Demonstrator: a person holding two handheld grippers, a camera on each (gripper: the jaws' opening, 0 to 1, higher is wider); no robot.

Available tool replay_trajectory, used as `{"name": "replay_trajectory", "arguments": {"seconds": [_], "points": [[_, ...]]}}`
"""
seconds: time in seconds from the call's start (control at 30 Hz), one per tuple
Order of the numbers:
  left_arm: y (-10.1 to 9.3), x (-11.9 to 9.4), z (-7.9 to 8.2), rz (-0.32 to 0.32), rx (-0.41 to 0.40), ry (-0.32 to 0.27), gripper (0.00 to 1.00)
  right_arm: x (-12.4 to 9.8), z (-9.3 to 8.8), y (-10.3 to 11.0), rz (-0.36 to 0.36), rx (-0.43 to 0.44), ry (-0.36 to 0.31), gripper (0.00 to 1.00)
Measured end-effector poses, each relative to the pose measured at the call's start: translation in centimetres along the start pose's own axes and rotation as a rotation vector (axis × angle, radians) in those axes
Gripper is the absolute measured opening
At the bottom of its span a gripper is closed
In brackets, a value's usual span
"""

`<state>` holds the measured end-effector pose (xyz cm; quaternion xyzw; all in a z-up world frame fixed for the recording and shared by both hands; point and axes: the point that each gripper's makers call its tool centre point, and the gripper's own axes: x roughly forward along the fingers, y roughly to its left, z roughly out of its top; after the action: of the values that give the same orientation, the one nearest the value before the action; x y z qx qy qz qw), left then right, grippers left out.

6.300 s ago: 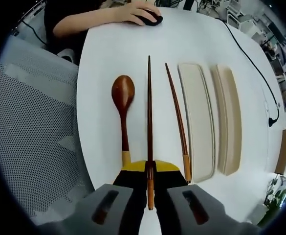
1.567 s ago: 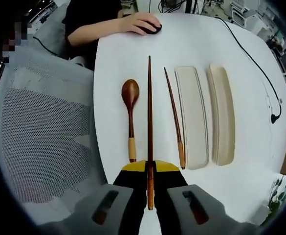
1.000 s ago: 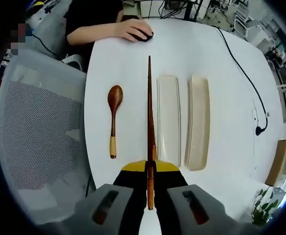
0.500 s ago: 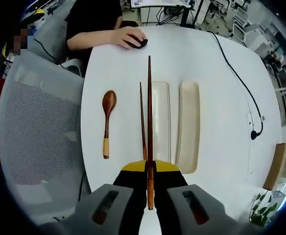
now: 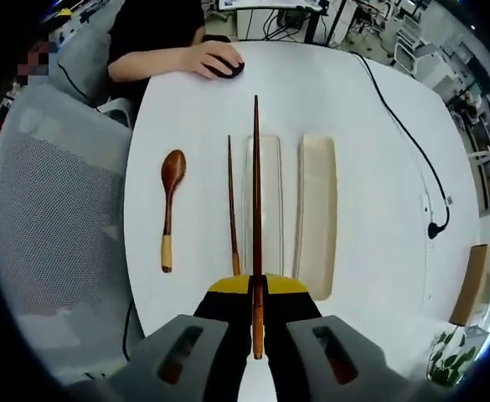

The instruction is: Arrange the utensils inside the cutlery case until each visible utensil rests in its matching compartment.

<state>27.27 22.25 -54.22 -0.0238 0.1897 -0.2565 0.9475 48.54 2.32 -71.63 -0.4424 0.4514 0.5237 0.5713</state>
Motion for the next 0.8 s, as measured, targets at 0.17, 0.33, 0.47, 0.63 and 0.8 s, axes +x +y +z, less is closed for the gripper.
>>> {"name": "replay_trajectory", "arguments": {"seconds": [0.17, 0.33, 0.47, 0.63, 0.8], "points": [[0.2, 0.0, -0.2, 0.005, -0.006, 0.003, 0.69, 0.0, 0.2, -0.5, 0.002, 0.008, -0.002, 0.0], [0.2, 0.0, -0.3, 0.009, -0.011, 0.003, 0.69, 0.2, 0.5, -0.8, 0.032, 0.022, -0.005, 0.0], [0.2, 0.0, -0.3, 0.007, -0.009, 0.004, 0.69, -0.5, 0.9, -2.5, 0.014, 0.051, 0.003, 0.0], [0.4, -0.1, -0.2, 0.013, -0.017, -0.003, 0.69, -0.9, 1.2, -3.5, 0.006, 0.059, 0.002, 0.0], [0.6, 0.0, -0.4, 0.017, -0.026, -0.003, 0.69, -0.4, 0.7, -3.8, 0.017, 0.057, 0.032, 0.0]]}}
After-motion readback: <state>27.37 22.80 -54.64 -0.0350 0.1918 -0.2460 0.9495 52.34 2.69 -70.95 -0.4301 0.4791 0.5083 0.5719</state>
